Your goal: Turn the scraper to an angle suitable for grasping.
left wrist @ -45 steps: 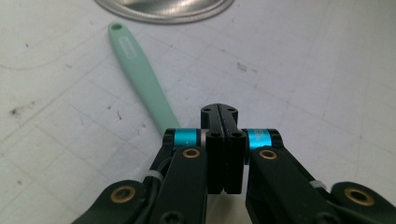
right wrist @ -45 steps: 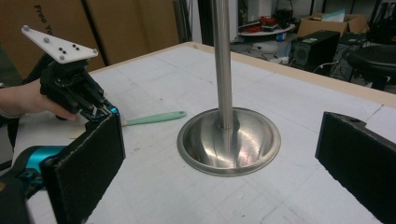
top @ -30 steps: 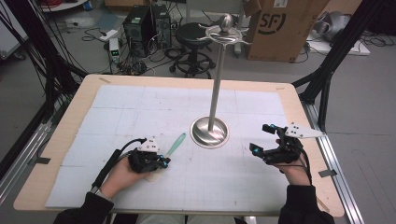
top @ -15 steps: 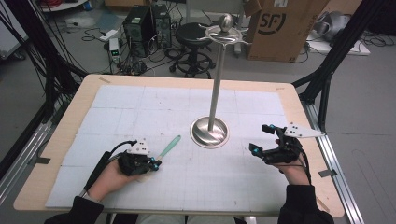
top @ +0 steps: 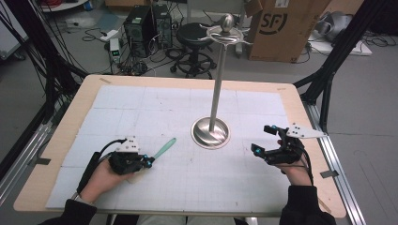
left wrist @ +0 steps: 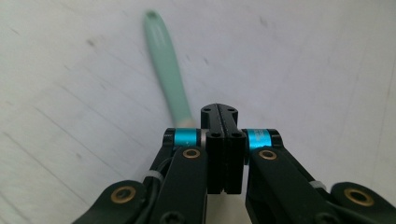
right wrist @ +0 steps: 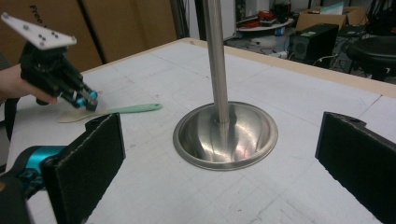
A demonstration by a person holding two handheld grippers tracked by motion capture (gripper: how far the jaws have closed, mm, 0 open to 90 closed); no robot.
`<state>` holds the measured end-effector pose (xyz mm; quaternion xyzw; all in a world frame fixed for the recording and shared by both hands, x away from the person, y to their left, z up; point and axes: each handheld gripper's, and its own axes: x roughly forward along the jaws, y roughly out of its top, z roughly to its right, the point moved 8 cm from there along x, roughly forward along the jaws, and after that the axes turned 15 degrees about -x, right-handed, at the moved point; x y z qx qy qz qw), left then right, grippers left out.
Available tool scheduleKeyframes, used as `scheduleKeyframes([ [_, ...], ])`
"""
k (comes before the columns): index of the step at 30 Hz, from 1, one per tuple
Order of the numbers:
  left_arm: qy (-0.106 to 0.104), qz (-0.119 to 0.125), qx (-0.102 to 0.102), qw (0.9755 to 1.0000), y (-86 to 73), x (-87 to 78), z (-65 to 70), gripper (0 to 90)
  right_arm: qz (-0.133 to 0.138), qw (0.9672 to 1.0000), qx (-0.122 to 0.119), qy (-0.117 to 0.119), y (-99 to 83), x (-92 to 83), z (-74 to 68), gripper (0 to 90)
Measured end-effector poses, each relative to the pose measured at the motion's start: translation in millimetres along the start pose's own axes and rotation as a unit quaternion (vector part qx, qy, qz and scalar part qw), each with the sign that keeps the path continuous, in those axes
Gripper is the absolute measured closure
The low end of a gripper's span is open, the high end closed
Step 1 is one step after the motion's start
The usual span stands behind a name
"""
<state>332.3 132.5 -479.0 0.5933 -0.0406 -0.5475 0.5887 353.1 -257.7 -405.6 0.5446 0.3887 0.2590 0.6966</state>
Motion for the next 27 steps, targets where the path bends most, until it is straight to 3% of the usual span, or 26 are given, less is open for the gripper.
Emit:
scheduleKeyframes([
  [2, 0.007, 0.034, -0.016, 0.9993, 11.5, -1.7, -2.7, 89.7, -0.002, 1.0, 0.002, 0.0, -0.5, 0.6, -0.1, 0.4],
  [3, 0.014, 0.039, -0.018, 0.999, 15.4, -0.2, -4.2, 89.8, -0.002, 1.0, 0.0, 0.0, -0.6, 1.1, 0.1, 0.4],
  [8, 0.036, 0.032, -0.02, 0.9986, 25.1, 21.0, -13.9, 89.7, -0.003, 1.0, 0.002, 0.003, -1.4, 1.7, -0.6, 0.4],
  [11, 0.043, 0.037, -0.038, 0.9976, 29.2, 35.2, -21.5, 89.7, 0.001, 1.0, 0.006, 0.0, -0.8, -0.4, 1.0, 0.4],
  [16, 0.051, 0.022, -0.058, 0.9968, 26.9, 49.8, -33.9, 89.7, 0.002, 1.0, 0.008, -0.001, -1.4, -0.4, 2.7, 0.4],
  [20, 0.044, 0.012, -0.049, 0.9978, 25.5, 50.5, -29.5, 89.7, -0.002, 0.9999, 0.01, 0.0, -3.3, 0.7, 2.8, 0.4],
  [23, 0.055, -0.007, -0.016, 0.9983, 25.5, 51.0, -22.3, 89.8, -0.005, 0.9999, 0.009, 0.001, -4.0, 1.7, 2.1, 0.4],
  [27, 0.04, -0.024, 0.007, 0.9989, 23.6, 54.7, -7.7, 89.7, -0.006, 1.0, 0.007, 0.001, -4.0, 2.2, 1.2, 0.3],
])
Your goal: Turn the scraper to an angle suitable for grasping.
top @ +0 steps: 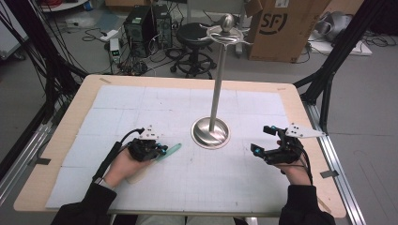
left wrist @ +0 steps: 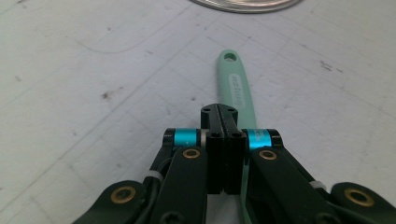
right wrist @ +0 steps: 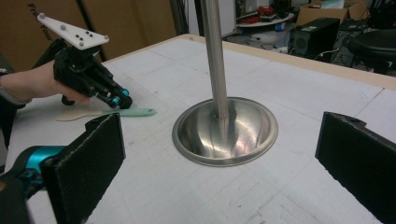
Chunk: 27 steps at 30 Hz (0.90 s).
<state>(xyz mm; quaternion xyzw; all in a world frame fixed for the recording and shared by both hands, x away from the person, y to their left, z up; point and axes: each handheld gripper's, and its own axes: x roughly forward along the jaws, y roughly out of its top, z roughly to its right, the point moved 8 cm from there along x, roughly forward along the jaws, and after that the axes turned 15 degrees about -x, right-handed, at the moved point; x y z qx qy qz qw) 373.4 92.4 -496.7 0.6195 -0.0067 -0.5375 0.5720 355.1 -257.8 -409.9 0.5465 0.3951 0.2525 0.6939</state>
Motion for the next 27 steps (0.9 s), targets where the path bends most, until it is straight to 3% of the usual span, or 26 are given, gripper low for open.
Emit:
scheduleKeyframes([
  [7, -0.012, -0.012, 0.023, 0.9996, -3.1, 0.2, 12.2, 89.8, -0.002, 1.0, 0.0, 0.0, -0.6, 0.1, -0.1, 0.4],
  [10, -0.015, -0.016, 0.013, 0.9997, -2.9, -0.3, 11.4, 89.8, -0.004, 1.0, 0.001, 0.0, -1.5, 2.4, -0.8, 0.4],
  [13, -0.015, -0.005, 0.011, 0.9998, 0.3, -3.1, 10.4, 89.8, -0.004, 1.0, -0.004, 0.003, -1.9, 4.4, -1.4, 0.4],
  [18, -0.027, 0.044, -0.009, 0.9986, 13.9, -24.0, 7.0, 85.4, -0.004, 1.0, 0.0, 0.003, -1.9, 3.9, -1.0, 0.4],
  [19, -0.029, 0.056, -0.017, 0.9979, 16.9, -29.2, 6.2, 79.5, 0.0, 1.0, -0.001, 0.001, -1.4, 3.1, 0.4, 0.4],
  [23, -0.048, 0.098, -0.032, 0.9935, 26.6, -49.3, 7.4, 70.1, 0.002, 1.0, 0.002, -0.001, -0.8, 2.9, 1.2, 0.4],
  [27, -0.069, 0.133, -0.006, 0.9887, 34.4, -67.1, 11.2, 61.3, 0.006, 1.0, -0.001, 0.001, 0.9, 4.3, 0.9, 0.4],
])
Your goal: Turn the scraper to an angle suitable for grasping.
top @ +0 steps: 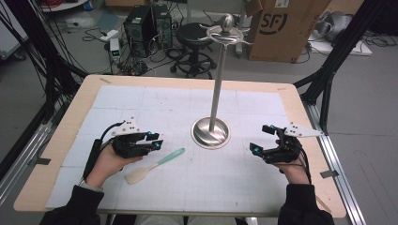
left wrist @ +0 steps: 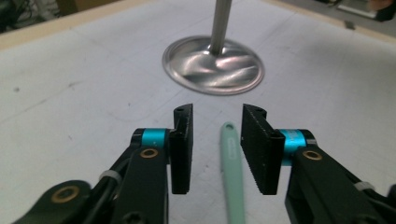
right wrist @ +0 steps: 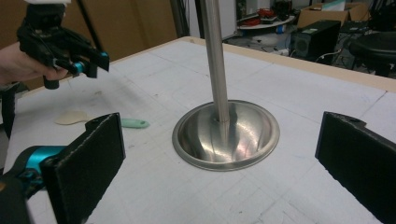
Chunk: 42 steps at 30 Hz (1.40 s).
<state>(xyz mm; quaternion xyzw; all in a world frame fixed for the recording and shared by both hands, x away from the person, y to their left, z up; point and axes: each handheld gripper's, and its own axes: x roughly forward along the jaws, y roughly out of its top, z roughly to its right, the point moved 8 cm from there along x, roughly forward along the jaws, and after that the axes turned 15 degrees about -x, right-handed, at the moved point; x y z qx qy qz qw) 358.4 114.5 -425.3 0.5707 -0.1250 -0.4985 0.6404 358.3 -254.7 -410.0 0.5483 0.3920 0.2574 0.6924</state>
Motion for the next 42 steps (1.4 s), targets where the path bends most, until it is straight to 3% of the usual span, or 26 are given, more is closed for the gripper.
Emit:
scheduleKeyframes([
  [4, -0.024, 0.025, 0.034, 0.9988, 7.8, -12.1, 5.7, 46.6, -0.001, 1.0, -0.003, 0.004, 0.4, 1.2, -1.4, 0.4],
  [7, -0.019, 0.034, 0.036, 0.9986, 10.1, -17.5, 6.7, 33.4, -0.001, 1.0, -0.003, 0.004, 0.1, 1.1, -0.9, 0.4],
  [9, -0.019, 0.025, 0.037, 0.9988, 8.1, -19.0, 7.3, 24.8, -0.001, 1.0, 0.0, 0.005, 0.1, 0.9, -0.8, 0.4],
  [12, -0.013, 0.021, 0.07, 0.9972, 5.1, -18.7, 8.0, 14.5, -0.003, 1.0, 0.003, 0.002, -1.5, -0.5, 1.2, 0.4],
  [13, -0.014, 0.022, 0.075, 0.9968, 5.3, -18.6, 7.9, 14.5, -0.003, 1.0, 0.003, 0.002, -1.5, -0.5, 1.2, 0.4],
  [16, -0.035, 0.03, 0.063, 0.9969, 8.4, -18.4, 8.9, 13.8, -0.004, 1.0, 0.004, 0.001, -4.6, -3.8, -0.4, 0.4],
  [20, -0.051, 0.011, 0.061, 0.9968, 5.8, -18.8, 14.4, 14.4, -0.008, 0.9999, 0.006, -0.002, -9.6, -7.9, -1.1, 0.4],
  [27, -0.041, -0.034, 0.068, 0.9963, -4.6, -13.3, 13.9, 15.3, -0.004, 0.9999, 0.006, -0.008, -8.1, -7.3, 0.9, 0.4],
  [36, -0.027, -0.055, 0.065, 0.996, -9.9, -10.5, 11.6, 18.0, -0.002, 1.0, 0.007, -0.005, -6.4, -4.0, 1.1, 0.4],
  [38, -0.022, -0.076, 0.066, 0.9947, -13.2, -9.2, 10.8, 18.8, -0.003, 1.0, 0.007, -0.003, -5.4, -2.1, 0.2, 0.4],
  [42, -0.016, -0.128, 0.069, 0.9892, -20.1, -5.9, 9.1, 18.9, 0.003, 1.0, 0.003, 0.001, -0.7, 0.1, 0.0, 0.4],
])
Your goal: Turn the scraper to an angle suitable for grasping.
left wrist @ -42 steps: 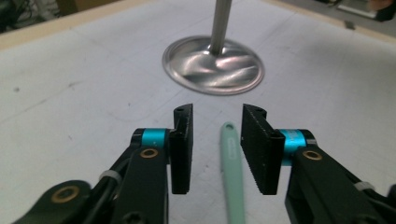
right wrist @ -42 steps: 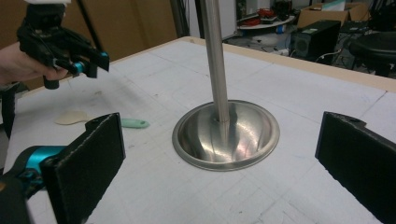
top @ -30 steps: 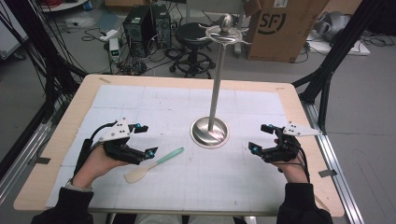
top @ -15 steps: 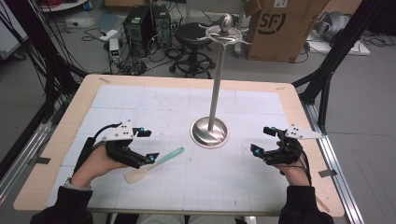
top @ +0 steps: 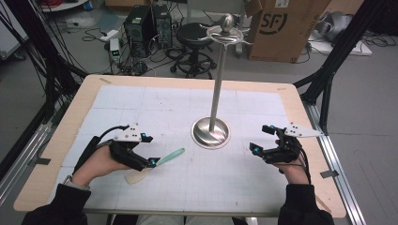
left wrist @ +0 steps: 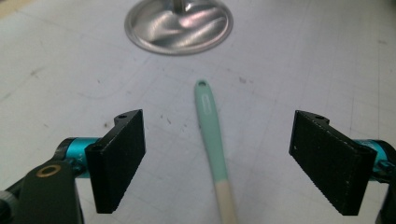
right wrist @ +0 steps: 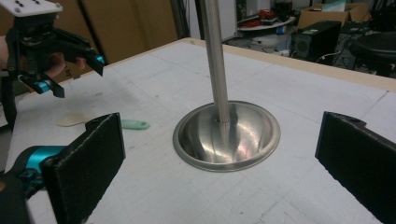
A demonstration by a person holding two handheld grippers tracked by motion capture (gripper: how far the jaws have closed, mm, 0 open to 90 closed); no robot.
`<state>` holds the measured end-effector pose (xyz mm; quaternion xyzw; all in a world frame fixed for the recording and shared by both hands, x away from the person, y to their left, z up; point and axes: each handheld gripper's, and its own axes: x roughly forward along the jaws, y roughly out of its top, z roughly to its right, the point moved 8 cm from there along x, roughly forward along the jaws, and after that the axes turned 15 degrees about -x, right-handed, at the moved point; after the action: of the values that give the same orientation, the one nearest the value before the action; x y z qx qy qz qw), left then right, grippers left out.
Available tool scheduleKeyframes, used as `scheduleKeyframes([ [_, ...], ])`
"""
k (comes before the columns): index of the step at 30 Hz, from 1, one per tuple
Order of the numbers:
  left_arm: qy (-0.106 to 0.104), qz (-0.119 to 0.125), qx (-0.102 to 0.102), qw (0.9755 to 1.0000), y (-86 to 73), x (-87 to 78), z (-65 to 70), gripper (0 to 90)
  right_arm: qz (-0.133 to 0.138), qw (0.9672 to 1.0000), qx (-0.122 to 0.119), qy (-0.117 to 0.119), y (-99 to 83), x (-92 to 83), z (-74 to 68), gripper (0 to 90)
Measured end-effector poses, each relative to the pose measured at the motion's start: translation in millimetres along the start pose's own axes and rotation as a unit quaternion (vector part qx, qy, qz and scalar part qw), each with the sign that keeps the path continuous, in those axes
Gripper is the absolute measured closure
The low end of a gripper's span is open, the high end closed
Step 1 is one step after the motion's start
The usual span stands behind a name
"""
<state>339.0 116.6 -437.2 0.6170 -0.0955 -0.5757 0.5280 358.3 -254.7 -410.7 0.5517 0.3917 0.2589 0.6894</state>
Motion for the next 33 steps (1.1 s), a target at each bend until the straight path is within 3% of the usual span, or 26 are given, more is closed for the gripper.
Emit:
scheduleKeyframes([
  [5, -0.002, -0.059, -0.002, 0.9983, -2.3, 7.6, -0.8, 19.8, 0.003, 1.0, 0.001, 0.003, 2.3, 0.7, 0.8, 0.4],
  [8, 0.001, -0.095, 0.004, 0.9955, -4.2, 13.2, -0.4, 21.6, 0.007, 1.0, 0.004, 0.002, 3.0, -0.5, 1.9, 0.4],
  [11, 0.019, -0.119, 0.003, 0.9927, -4.7, 16.6, -2.5, 22.2, 0.009, 1.0, 0.004, 0.001, 3.7, -0.4, 2.8, 0.4],
  [12, 0.019, -0.126, -0.008, 0.9918, -4.9, 17.1, -2.3, 22.2, 0.009, 1.0, 0.004, 0.001, 3.7, -0.4, 2.8, 0.4],
  [18, 0.019, -0.19, -0.009, 0.9815, -18.2, 23.1, -4.0, 32.2, 0.001, 1.0, 0.001, 0.005, 3.5, 0.5, -0.9, 0.4],
  [21, 0.027, -0.211, -0.01, 0.977, -21.6, 25.6, -4.9, 37.0, 0.0, 1.0, -0.001, 0.005, 3.7, 1.3, -2.1, 0.4],
  [26, 0.053, -0.227, -0.002, 0.9725, -24.7, 26.7, -9.1, 39.0, -0.006, 0.9999, 0.0, 0.01, 1.3, 4.2, -3.9, 0.4],
  [29, 0.042, -0.232, -0.007, 0.9717, -25.9, 27.1, -5.1, 41.6, -0.01, 0.9999, 0.0, 0.011, -0.2, 4.2, -4.9, 0.4],
  [33, 0.047, -0.251, -0.011, 0.9668, -27.0, 29.6, -4.4, 44.8, -0.011, 0.9999, 0.002, 0.01, -2.8, 3.0, -4.5, 0.4],
])
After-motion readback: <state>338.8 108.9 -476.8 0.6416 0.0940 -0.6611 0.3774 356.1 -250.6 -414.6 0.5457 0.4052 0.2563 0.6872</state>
